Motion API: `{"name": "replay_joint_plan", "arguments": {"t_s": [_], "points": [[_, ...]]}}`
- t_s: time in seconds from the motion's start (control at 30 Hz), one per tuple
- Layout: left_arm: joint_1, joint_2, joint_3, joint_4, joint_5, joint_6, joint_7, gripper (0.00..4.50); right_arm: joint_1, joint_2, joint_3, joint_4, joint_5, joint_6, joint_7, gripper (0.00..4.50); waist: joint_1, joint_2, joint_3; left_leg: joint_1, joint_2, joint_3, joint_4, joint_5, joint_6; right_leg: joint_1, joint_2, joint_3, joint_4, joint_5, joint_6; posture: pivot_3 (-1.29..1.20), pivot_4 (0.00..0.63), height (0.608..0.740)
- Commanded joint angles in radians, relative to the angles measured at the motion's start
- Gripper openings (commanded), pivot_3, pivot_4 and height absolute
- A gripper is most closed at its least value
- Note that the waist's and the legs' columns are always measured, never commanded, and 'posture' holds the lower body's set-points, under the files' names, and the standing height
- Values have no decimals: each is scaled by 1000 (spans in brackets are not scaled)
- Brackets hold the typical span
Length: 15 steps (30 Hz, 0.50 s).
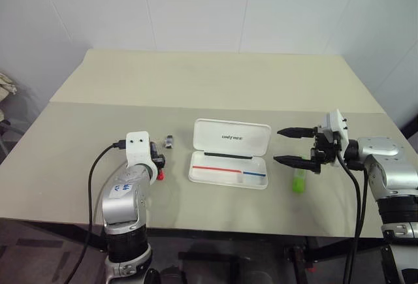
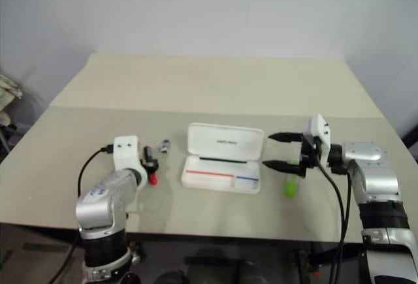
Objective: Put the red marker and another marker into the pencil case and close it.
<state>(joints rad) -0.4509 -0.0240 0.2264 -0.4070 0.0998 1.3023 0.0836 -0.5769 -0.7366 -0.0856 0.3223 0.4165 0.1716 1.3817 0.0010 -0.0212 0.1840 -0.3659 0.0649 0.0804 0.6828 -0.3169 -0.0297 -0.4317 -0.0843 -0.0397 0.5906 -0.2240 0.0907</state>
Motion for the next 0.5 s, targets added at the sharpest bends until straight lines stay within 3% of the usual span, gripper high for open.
{"name": "replay_joint_plan", "arguments": {"t_s": [0.03,0.2,0.37,0.5], "points": [[4,-6,-11,27,-32,-9,-21,1989,-18,-13,-21,-13,2,-20,-6,4500,1,0,0,0,0,0,0,0,0,1,0,0,-1,0,0,0,150,740],[5,-9,0,15,-32,-16,-15,582,-40,-6,-15,9,-10,-31,-6,4500,1,0,0,0,0,-1,0,-1,1,1,0,-1,-2,0,1,0,150,740],[-10,34,-9,-57,-51,17,-49,583,-57,-2,-11,25,-15,-37,-3,4500,0,0,0,-1,0,-1,0,-1,1,0,0,-1,-2,0,1,0,150,740],[-38,141,-4,-120,-89,55,-122,583,-54,-6,-16,21,-10,-32,2,4500,-3,-1,0,-3,0,-2,-1,-1,0,-1,0,-2,-1,0,0,0,150,740]]}}
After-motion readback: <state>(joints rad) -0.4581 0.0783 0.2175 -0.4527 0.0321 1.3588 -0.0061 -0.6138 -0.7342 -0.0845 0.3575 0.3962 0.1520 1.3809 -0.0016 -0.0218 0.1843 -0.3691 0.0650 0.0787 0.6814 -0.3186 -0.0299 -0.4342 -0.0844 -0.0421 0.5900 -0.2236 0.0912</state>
